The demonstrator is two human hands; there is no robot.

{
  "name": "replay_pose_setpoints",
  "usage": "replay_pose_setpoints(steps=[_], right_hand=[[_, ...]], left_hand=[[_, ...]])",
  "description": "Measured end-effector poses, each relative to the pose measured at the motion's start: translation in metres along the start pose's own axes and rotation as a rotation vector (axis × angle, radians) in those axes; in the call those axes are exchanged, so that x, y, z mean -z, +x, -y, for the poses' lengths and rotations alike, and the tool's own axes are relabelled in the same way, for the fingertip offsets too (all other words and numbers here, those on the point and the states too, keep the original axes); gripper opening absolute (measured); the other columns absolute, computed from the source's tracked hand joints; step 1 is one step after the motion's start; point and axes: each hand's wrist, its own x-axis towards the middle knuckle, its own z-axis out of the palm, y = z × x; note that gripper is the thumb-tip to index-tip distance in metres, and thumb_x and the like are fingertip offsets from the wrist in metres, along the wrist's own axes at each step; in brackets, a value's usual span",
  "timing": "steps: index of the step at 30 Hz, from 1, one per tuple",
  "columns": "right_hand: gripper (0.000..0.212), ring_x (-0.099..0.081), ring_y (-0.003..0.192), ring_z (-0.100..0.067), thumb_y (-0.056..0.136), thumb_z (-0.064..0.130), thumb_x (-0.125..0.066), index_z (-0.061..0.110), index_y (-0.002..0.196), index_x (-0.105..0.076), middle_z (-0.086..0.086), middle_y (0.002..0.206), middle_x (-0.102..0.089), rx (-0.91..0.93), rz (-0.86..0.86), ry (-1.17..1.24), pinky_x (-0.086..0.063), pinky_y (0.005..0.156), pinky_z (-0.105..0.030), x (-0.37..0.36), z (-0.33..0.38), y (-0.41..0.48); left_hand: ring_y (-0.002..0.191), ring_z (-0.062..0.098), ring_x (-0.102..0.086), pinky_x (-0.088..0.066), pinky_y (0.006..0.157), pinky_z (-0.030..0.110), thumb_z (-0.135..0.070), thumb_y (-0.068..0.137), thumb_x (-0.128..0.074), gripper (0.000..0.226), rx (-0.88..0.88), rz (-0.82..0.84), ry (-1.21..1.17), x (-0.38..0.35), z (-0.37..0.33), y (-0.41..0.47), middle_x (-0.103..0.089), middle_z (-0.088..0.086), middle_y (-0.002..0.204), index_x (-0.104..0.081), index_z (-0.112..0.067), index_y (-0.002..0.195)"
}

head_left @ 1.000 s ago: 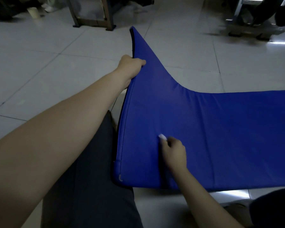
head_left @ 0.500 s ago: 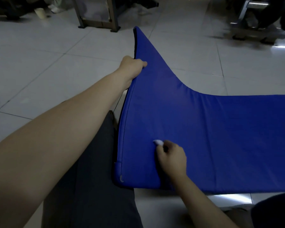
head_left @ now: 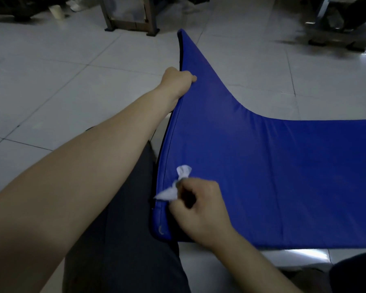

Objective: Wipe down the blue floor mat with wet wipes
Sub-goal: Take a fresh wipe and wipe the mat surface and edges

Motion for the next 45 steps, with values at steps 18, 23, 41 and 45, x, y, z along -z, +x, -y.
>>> replay_pose_setpoints(steps=[18, 23, 41, 45], right_hand=[[0.019, -0.048, 0.062, -0.006, 0.096, 0.015, -0.066, 0.022, 0.081, -0.057, 0.009, 0.071, -0.054, -0.207, -0.208, -0.067, -0.039, 0.058, -0.02, 0.014, -0.038, -0.003], [0.026, -0.065, 0.079, -0.028, 0.098, 0.025, -0.058, 0.022, 0.072, -0.05, -0.005, 0.083, -0.07, -0.727, -0.343, -0.338, -0.048, 0.062, -0.038, 0.037, -0.094, -0.01], [0.042, -0.066, 0.082, -0.026, 0.096, 0.05, -0.061, 0.01, 0.086, -0.06, 0.002, 0.083, -0.066, -0.84, -0.271, -0.333, -0.049, 0.064, -0.037, 0.03, -0.108, -0.018], [0.056, -0.061, 0.068, -0.024, 0.092, 0.049, -0.066, -0.005, 0.076, -0.063, -0.008, 0.092, -0.075, -0.825, -0.317, -0.134, -0.051, 0.062, -0.038, 0.02, -0.11, -0.011]], left_hand=[[0.093, 0.024, -0.07, -0.062, 0.065, 0.029, -0.013, 0.097, -0.065, 0.034, 0.042, 0.009, -0.074, 0.007, -0.004, 0.0, -0.067, 0.013, 0.11, -0.056, 0.001, 0.126], [0.095, 0.025, -0.07, -0.063, 0.073, 0.033, -0.013, 0.096, -0.066, 0.031, 0.061, 0.029, -0.066, 0.007, 0.0, -0.001, -0.067, 0.013, 0.11, -0.057, 0.0, 0.122], [0.093, 0.024, -0.075, -0.061, 0.071, 0.033, -0.012, 0.085, -0.079, 0.032, 0.195, 0.312, 0.228, 0.009, 0.009, -0.025, -0.076, 0.011, 0.108, -0.069, -0.005, 0.115], [0.085, 0.021, -0.077, -0.062, 0.068, 0.036, -0.032, 0.092, -0.074, 0.028, 0.34, 0.531, 0.491, 0.018, 0.01, -0.041, -0.077, 0.007, 0.106, -0.069, -0.014, 0.114]])
